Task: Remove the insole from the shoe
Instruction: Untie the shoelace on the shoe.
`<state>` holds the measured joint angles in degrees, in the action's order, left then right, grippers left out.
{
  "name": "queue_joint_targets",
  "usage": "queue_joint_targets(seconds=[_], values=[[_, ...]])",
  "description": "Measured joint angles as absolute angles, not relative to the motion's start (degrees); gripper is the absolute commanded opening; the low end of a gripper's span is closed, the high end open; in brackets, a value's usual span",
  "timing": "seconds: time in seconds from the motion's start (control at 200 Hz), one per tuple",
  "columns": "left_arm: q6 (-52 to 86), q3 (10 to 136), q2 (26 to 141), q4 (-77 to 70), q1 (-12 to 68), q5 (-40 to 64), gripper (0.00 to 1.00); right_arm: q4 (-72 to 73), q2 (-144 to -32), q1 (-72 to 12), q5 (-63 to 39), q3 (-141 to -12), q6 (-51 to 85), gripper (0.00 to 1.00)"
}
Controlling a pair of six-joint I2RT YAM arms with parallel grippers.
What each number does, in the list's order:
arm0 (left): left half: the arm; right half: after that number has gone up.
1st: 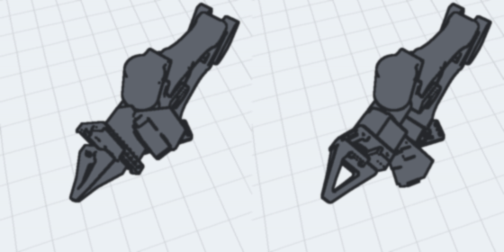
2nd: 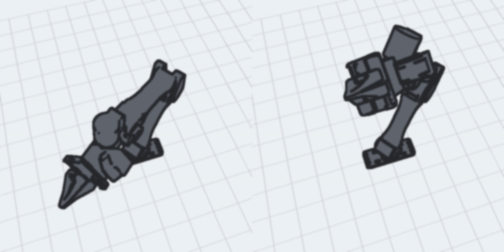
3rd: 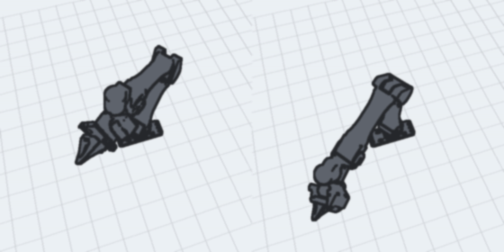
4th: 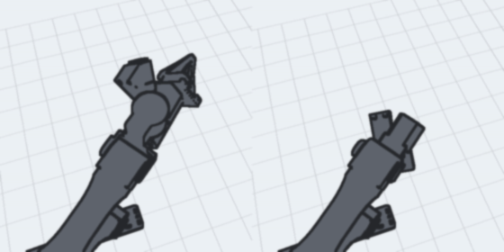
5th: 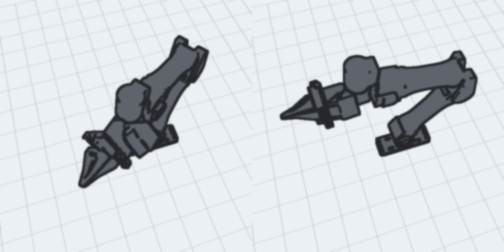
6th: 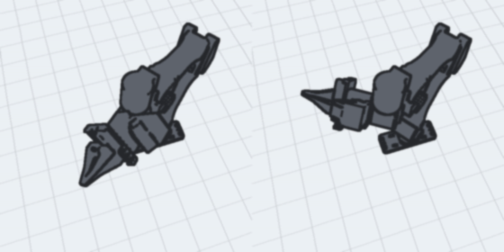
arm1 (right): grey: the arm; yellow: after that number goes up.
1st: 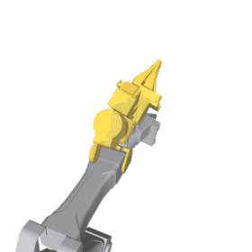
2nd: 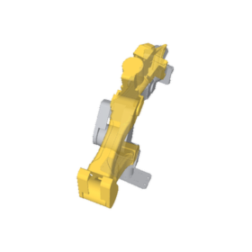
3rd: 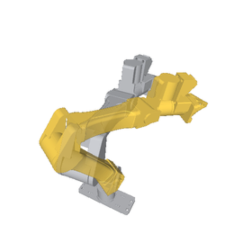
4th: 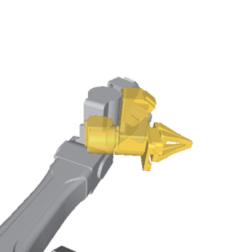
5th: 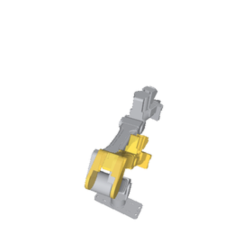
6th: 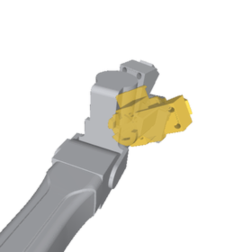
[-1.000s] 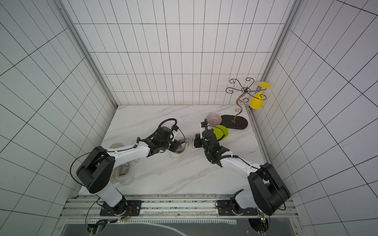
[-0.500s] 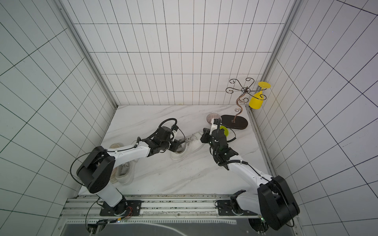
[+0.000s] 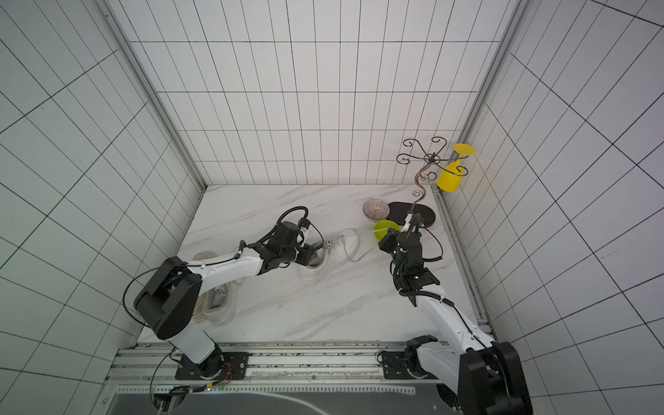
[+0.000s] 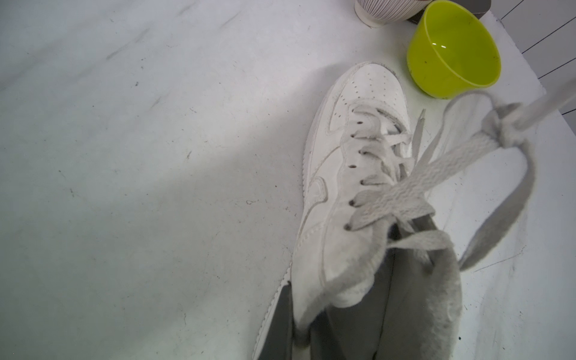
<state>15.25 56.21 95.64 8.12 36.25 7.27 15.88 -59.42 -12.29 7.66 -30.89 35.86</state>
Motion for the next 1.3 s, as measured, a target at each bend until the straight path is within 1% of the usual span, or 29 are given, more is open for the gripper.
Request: queue_joint_targets(seconds=[0.22,0.33,0.35,0.4,0.41,0.435,0.465,0.52,0.565,0.685,0.91,1.084,1.204,1.304], values=[[16.27,56.03,95.53,7.92,35.86,6.68,0.00,13.08,-55.66,-8.16,8.38,-29.80,37.80,0.00],[16.49,55.68,95.24,7.73,35.73,6.48,0.00,12.34,-55.37,-6.31,6.83,-29.39,37.93,0.00],[16.49,55.57,95.20,7.66,35.73,6.46,0.00,12.32,-55.61,-6.24,6.13,-29.39,37.78,0.08],[16.47,55.37,95.07,7.49,35.73,6.42,0.00,11.84,-56.40,-6.20,4.40,-29.47,37.21,0.32],[16.49,55.35,95.02,7.49,35.73,6.37,0.00,11.70,-56.69,-6.31,4.05,-29.50,36.97,0.35],[16.47,55.29,94.98,7.49,35.81,6.22,0.00,11.18,-57.49,-6.81,3.57,-29.54,36.49,0.45],[16.47,55.22,94.89,7.51,35.94,5.98,0.00,10.35,-58.52,-7.77,3.46,-29.54,35.73,0.54],[16.40,55.18,94.76,7.53,36.45,5.30,0.00,8.32,-60.31,-10.90,3.84,-29.56,34.15,0.64],[16.34,55.13,94.65,7.55,36.91,4.58,0.00,6.66,-61.32,-14.28,4.40,-29.58,32.62,0.68],[16.75,55.13,94.35,7.84,38.24,2.31,0.00,4.54,-63.13,-22.09,3.38,-29.93,30.39,0.70],[18.68,55.16,93.67,8.62,41.25,-3.27,0.00,4.49,-69.04,-30.72,-1.96,-33.98,29.41,0.69],[18.70,54.30,91.20,9.69,45.47,-8.86,0.00,5.85,-71.50,-32.01,-6.48,-37.04,30.65,0.66],[18.57,53.06,89.21,9.69,47.27,-10.61,0.00,6.50,-73.21,-32.58,-7.49,-39.88,31.53,0.60],[18.24,52.40,87.99,9.67,48.01,-12.62,0.00,6.50,-75.02,-33.43,-7.49,-42.04,31.99,0.57]])
